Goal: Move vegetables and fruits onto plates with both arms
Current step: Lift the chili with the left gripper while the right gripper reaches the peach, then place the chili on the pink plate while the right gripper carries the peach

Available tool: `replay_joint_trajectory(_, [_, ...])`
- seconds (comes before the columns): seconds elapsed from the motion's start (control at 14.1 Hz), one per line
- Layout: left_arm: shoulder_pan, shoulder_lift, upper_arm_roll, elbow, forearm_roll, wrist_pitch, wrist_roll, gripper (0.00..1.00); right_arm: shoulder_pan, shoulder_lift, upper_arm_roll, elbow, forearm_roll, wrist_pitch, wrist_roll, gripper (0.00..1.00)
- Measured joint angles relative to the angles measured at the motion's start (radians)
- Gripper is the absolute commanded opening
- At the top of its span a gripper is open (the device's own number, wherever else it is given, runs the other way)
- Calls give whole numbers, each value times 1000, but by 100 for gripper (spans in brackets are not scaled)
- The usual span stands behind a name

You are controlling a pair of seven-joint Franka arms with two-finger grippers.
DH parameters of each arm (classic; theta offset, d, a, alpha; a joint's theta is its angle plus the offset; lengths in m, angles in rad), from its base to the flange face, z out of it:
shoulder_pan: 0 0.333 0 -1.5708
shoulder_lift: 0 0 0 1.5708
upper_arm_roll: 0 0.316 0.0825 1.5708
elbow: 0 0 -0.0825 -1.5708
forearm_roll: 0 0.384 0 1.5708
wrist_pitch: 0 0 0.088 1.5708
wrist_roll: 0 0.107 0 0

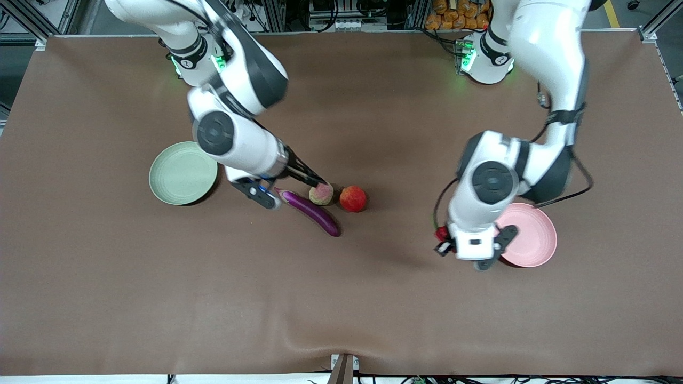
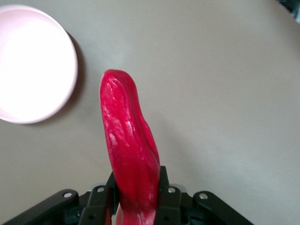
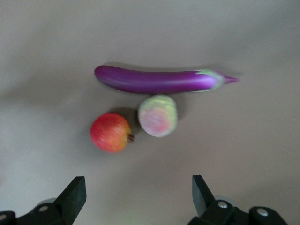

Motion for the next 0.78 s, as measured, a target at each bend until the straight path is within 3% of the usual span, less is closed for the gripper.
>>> replay_joint_trajectory(0.21, [66,-55,0,-100,0,8,172,0,61,73,-3,-1,-25,69,65,100])
replay_joint_trajectory(0.57, [182,-60,0,-180,0,22,576,0,49,171,-25,-27,-57,69,75,100])
replay_joint_trajectory(0.78, [256,-55,0,-232,0,90,804,0,56,194,-22,-29,-57,141,129,100])
